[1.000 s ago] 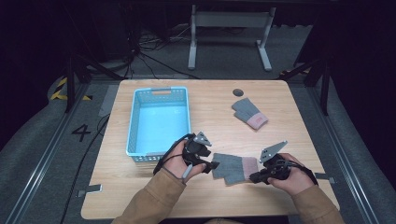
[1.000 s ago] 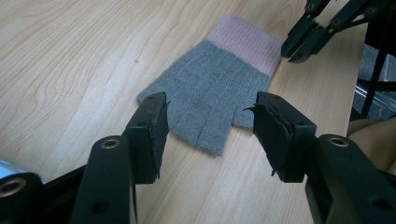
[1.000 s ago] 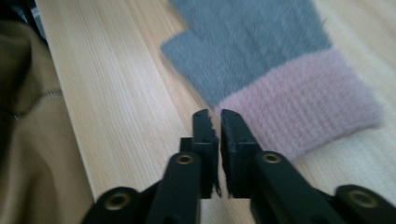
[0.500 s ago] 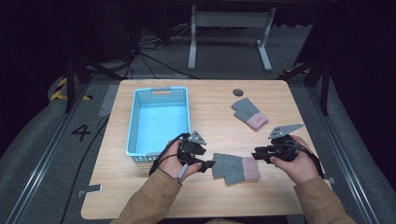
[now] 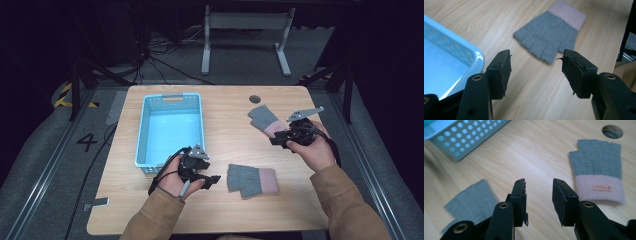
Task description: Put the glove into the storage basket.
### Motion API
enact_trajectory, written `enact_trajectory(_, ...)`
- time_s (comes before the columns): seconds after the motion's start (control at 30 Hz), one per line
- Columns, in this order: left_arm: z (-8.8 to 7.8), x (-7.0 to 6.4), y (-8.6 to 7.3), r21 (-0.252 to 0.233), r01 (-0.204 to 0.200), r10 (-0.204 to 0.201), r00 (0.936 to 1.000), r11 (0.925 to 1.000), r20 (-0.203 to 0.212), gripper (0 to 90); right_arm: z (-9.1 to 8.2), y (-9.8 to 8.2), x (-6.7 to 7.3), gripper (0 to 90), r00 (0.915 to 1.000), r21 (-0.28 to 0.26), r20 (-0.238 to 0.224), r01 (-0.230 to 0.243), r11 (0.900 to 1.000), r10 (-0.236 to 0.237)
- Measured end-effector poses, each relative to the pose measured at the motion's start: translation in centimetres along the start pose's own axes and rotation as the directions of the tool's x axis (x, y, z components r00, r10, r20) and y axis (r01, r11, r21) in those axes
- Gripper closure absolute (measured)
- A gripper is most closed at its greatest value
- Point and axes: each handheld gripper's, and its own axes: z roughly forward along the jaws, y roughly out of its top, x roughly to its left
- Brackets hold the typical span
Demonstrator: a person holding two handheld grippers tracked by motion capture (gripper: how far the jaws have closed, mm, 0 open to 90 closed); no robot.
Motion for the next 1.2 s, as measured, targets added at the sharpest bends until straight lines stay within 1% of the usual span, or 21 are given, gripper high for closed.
enact_trajectory(0.1,-0.3,0.0,-0.3,-0.005,0.006,-0.006,0.9999,1.0,-0.009,41.1,0.5,0.4,-0.7,66.0,0.9998,-0.002,0.019,0.0,1.0,0.0)
enact_trajectory(0.13,-0.4,0.0,-0.5,-0.008,0.013,-0.013,0.9999,0.9999,-0.009,41.1,1.2,0.6,-1.5,69.1,0.9992,-0.001,0.039,-0.005,1.0,0.005)
enact_trajectory(0.17,-0.5,0.0,-0.6,-0.007,0.016,-0.016,0.9998,0.9998,-0.012,41.1,1.2,0.6,-1.5,69.1,0.9992,-0.001,0.039,-0.005,1.0,0.005)
enact_trajectory(0.2,-0.7,0.1,-1.0,-0.008,0.023,-0.024,0.9996,0.9997,-0.018,41.1,1.8,0.6,-2.3,72.1,0.9981,-0.001,0.058,-0.02,1.0,0.02)
enact_trajectory(0.23,-0.7,0.1,-1.0,-0.008,0.023,-0.024,0.9996,0.9997,-0.018,41.1,1.8,0.6,-2.3,72.1,0.9981,-0.001,0.058,-0.02,1.0,0.02)
enact_trajectory(0.27,-0.8,0.2,-1.2,-0.005,0.027,-0.027,0.9994,0.9996,-0.021,41.1,2.1,0.7,-2.6,72.4,0.9977,-0.003,0.061,-0.028,1.0,0.028)
enact_trajectory(0.3,-0.9,0.3,-1.6,-0.009,0.039,-0.039,0.9988,0.9992,-0.03,41.2,2.8,0.7,-3.4,75.7,0.9967,-0.007,0.072,-0.038,0.999,0.039)
enact_trajectory(0.33,-0.9,0.3,-1.6,-0.009,0.039,-0.039,0.9988,0.9992,-0.03,41.2,2.8,0.7,-3.4,75.7,0.9967,-0.007,0.072,-0.038,0.999,0.039)
enact_trajectory(0.4,-1.1,0.4,-1.8,-0.012,0.048,-0.049,0.9981,0.9988,-0.036,41.2,4.0,0.8,-4.5,82.7,0.9954,0.005,0.083,-0.048,0.999,0.048)
enact_trajectory(0.47,-1.2,0.4,-2.0,-0.01,0.051,-0.051,0.9979,0.9986,-0.04,41.2,5.0,0.7,-5.2,82.6,0.9943,0.031,0.087,-0.065,0.997,0.062)
enact_trajectory(0.5,-1.2,0.4,-2.0,-0.01,0.051,-0.051,0.9979,0.9986,-0.04,41.2,5.0,0.7,-5.2,82.6,0.9943,0.031,0.087,-0.065,0.997,0.062)
enact_trajectory(0.53,-1.3,0.4,-2.1,-0.007,0.057,-0.057,0.9975,0.9984,-0.042,41.2,5.8,0.6,-5.8,78.2,0.9936,0.043,0.094,-0.067,0.997,0.063)
enact_trajectory(0.6,-1.2,0.5,-2.2,-0.007,0.058,-0.058,0.9973,0.9983,-0.045,41.2,6.7,0.6,-6.4,74.0,0.9904,0.045,0.13,-0.053,0.998,0.047)
enact_trajectory(0.63,-1.2,0.5,-2.2,-0.007,0.058,-0.058,0.9973,0.9983,-0.045,41.2,6.7,0.6,-6.4,74.0,0.9904,0.045,0.13,-0.053,0.998,0.047)
enact_trajectory(0.67,-1.2,0.6,-2.2,-0.006,0.06,-0.06,0.9972,0.9982,-0.045,41.2,7.1,0.6,-6.8,66.8,0.9878,0.036,0.144,-0.065,0.997,0.059)
enact_trajectory(0.77,-1.1,0.6,-2.3,-0.002,0.063,-0.063,0.9971,0.998,-0.043,41.2,7.8,0.6,-7.6,60.5,0.983,0.031,0.171,-0.073,0.997,0.067)
enact_trajectory(0.8,-1.1,0.6,-2.3,-0.002,0.063,-0.063,0.9971,0.998,-0.043,41.2,7.8,0.6,-7.6,60.5,0.983,0.031,0.171,-0.073,0.997,0.067)
enact_trajectory(0.87,-1.0,0.7,-2.3,0.0,0.063,-0.063,0.9971,0.998,-0.043,41.2,8.2,0.5,-8.1,57.9,0.9779,0.036,0.197,-0.078,0.996,0.07)
enact_trajectory(1.0,-0.9,0.7,-2.2,0.004,0.059,-0.058,0.9976,0.9983,-0.037,41.2,8.9,0.4,-8.9,54.6,0.9732,0.05,0.21,-0.106,0.993,0.093)
enact_trajectory(1.1,-0.8,0.7,-2.1,0.004,0.059,-0.059,0.9976,0.9982,-0.035,41.2,9.4,0.3,-9.3,52.1,0.9702,0.065,0.228,-0.098,0.993,0.081)
enact_trajectory(1.2,-0.8,0.6,-2.0,0.003,0.057,-0.057,0.9978,0.9984,-0.035,41.2,9.9,0.0,-9.7,49.2,0.967,0.074,0.236,-0.117,0.99,0.097)
